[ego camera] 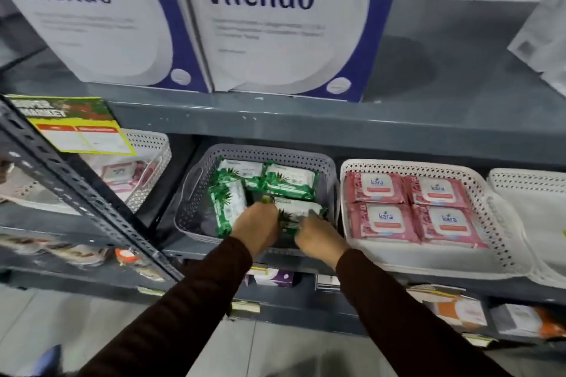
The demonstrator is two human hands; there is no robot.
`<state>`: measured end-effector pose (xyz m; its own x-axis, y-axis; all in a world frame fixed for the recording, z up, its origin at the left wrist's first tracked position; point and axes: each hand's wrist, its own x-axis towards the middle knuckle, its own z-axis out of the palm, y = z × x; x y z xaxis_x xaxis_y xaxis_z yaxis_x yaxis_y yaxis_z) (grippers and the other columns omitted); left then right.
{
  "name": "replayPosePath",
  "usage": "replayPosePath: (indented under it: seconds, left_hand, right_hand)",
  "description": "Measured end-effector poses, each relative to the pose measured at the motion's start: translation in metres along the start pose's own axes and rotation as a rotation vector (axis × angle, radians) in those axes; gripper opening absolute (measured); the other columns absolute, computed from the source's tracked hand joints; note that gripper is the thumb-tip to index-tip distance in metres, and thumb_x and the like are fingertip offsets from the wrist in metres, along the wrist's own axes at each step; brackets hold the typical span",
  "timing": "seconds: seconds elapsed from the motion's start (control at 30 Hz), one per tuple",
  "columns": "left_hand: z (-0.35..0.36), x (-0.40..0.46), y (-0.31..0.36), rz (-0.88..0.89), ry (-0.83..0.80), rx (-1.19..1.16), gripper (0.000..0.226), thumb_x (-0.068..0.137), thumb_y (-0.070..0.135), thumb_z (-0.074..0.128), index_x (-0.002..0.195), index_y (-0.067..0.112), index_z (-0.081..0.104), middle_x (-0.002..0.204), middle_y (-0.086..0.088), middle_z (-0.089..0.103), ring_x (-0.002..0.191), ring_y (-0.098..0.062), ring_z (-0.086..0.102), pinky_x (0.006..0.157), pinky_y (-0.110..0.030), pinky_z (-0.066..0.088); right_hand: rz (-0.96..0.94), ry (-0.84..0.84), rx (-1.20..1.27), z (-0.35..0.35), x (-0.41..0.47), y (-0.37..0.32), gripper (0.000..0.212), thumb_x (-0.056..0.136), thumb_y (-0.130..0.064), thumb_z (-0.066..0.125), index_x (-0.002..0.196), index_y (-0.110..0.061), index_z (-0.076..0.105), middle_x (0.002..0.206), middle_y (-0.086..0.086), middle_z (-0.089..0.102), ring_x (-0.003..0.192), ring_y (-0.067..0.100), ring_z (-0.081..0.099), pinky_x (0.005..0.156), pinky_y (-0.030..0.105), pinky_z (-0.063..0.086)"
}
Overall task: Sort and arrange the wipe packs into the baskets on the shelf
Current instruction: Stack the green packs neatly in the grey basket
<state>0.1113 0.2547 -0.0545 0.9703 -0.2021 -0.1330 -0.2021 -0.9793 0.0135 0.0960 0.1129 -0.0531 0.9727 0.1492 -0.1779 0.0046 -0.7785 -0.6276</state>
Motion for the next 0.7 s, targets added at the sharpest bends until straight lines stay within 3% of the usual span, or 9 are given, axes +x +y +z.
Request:
replayPosePath:
  seconds: [0.03,0.07,0.13,0.3,0.4,0.47,0.53,0.6,0.7]
  left_hand:
    - [0.004,-0.004,-0.002,0.025,0.012,0.021,0.019,0.094,0.014,0.051,0.101,0.006,0.066,0.097,-0.013,0.071,0.094,-0.031,0.068,0.077,-0.038,0.053]
    - [0.008,-0.004,-0.004,0.034,0.027,0.008,0.02,0.093,0.012,0.05,0.102,0.007,0.067,0.097,-0.014,0.071,0.094,-0.031,0.068,0.078,-0.037,0.054]
    - [0.01,-0.001,-0.011,0.012,0.025,-0.029,0.021,0.092,0.01,0.051,0.103,0.008,0.069,0.096,-0.014,0.072,0.095,-0.031,0.068,0.081,-0.038,0.054]
    - [0.006,0.004,-0.026,0.056,-0.005,-0.071,0.021,0.091,0.009,0.052,0.1,0.005,0.07,0.1,-0.013,0.071,0.096,-0.031,0.066,0.082,-0.037,0.052]
    - [0.002,0.007,-0.039,0.082,0.048,-0.296,0.02,0.087,0.008,0.059,0.099,0.009,0.075,0.099,-0.012,0.074,0.095,-0.028,0.068,0.083,-0.028,0.05]
    - [-0.005,0.004,-0.062,0.098,0.088,-0.454,0.024,0.091,0.007,0.06,0.108,0.016,0.075,0.116,-0.004,0.071,0.106,-0.019,0.065,0.091,-0.02,0.044]
    - [-0.009,0.007,-0.094,0.168,-0.004,-0.466,0.034,0.093,0.006,0.06,0.122,0.023,0.067,0.142,0.004,0.053,0.128,-0.014,0.051,0.105,-0.019,0.034]
    - [-0.005,0.013,-0.122,0.22,-0.195,-0.343,0.042,0.094,0.009,0.061,0.13,0.03,0.06,0.158,0.008,0.026,0.141,-0.015,0.033,0.116,-0.029,0.027]
    - [-0.002,0.015,-0.135,0.189,-0.312,-0.405,0.047,0.096,0.022,0.061,0.137,0.043,0.049,0.161,0.011,0.012,0.139,-0.016,0.038,0.115,-0.036,0.032]
  right_hand:
    - [-0.004,-0.104,-0.135,0.007,0.001,0.001,0.054,0.085,-0.014,0.065,0.135,0.002,0.054,0.145,0.031,0.046,0.128,0.036,0.052,0.106,0.041,0.042]
    - [0.013,-0.242,-0.23,0.012,0.001,0.0,0.067,0.091,-0.012,0.053,0.152,-0.003,0.029,0.163,0.023,0.017,0.149,0.036,0.023,0.119,0.047,0.024]
    - [0.027,-0.353,-0.291,0.013,0.011,0.001,0.073,0.096,-0.01,0.039,0.159,-0.013,0.002,0.167,0.01,-0.013,0.154,0.032,-0.009,0.123,0.05,0.004]
    - [-0.083,-0.375,-0.388,0.015,0.024,0.006,0.064,0.104,-0.028,0.032,0.159,-0.021,0.001,0.167,0.006,-0.015,0.154,0.029,-0.013,0.122,0.055,0.001]
    - [-0.062,-0.415,-0.495,0.017,0.029,0.01,0.069,0.103,-0.047,0.031,0.159,-0.028,-0.004,0.165,0.001,-0.021,0.154,0.027,-0.014,0.12,0.061,0.003]
    - [-0.074,-0.417,-0.535,0.016,0.033,0.008,0.071,0.101,-0.053,0.029,0.158,-0.029,-0.005,0.165,0.001,-0.021,0.154,0.027,-0.013,0.119,0.063,0.002]
    - [-0.085,-0.399,-0.53,0.018,0.034,0.008,0.07,0.101,-0.053,0.029,0.158,-0.029,-0.005,0.166,0.001,-0.019,0.154,0.027,-0.013,0.12,0.062,0.001]
    - [-0.087,-0.379,-0.468,0.019,0.03,0.01,0.069,0.102,-0.05,0.03,0.159,-0.03,-0.003,0.165,-0.001,-0.019,0.154,0.027,-0.014,0.12,0.06,-0.002]
    - [-0.073,-0.355,-0.335,0.022,0.026,0.015,0.07,0.102,-0.046,0.038,0.158,-0.032,-0.001,0.165,-0.005,-0.02,0.153,0.023,-0.019,0.122,0.057,-0.001]
